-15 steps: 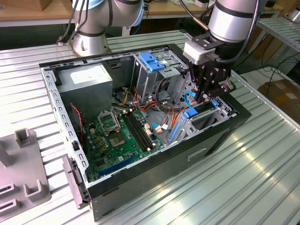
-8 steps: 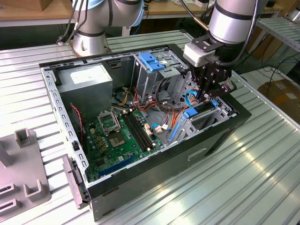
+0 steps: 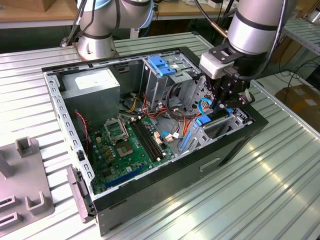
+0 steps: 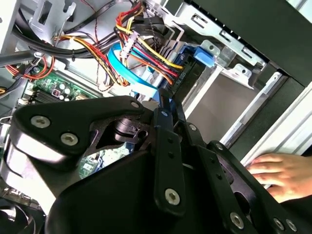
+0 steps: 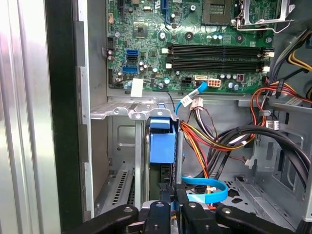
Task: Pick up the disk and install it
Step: 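Insert the second disk wire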
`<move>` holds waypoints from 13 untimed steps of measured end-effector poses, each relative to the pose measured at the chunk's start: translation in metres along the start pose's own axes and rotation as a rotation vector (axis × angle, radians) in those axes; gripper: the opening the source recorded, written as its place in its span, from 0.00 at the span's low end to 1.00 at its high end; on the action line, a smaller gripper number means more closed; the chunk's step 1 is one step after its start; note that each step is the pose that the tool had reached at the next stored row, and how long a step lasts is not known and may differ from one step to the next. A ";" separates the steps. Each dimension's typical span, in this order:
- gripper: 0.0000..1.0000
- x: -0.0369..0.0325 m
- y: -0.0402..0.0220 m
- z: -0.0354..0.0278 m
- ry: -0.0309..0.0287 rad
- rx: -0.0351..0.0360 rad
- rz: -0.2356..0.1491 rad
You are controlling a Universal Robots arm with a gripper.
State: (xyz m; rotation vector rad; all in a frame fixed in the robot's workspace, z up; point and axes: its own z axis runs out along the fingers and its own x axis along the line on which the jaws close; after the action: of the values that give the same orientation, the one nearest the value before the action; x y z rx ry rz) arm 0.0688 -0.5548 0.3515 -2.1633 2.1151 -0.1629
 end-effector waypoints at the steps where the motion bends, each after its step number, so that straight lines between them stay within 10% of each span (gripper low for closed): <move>1: 0.16 0.0004 0.0002 0.0000 -0.0019 0.0000 0.000; 7: 0.16 0.0064 0.0009 0.0021 -0.0246 0.0006 0.004; 13: 0.16 0.0069 0.0012 0.0042 -0.0290 0.0007 0.005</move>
State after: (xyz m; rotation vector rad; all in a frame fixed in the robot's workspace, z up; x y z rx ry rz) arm 0.0685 -0.5617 0.3472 -2.1470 2.1040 -0.1311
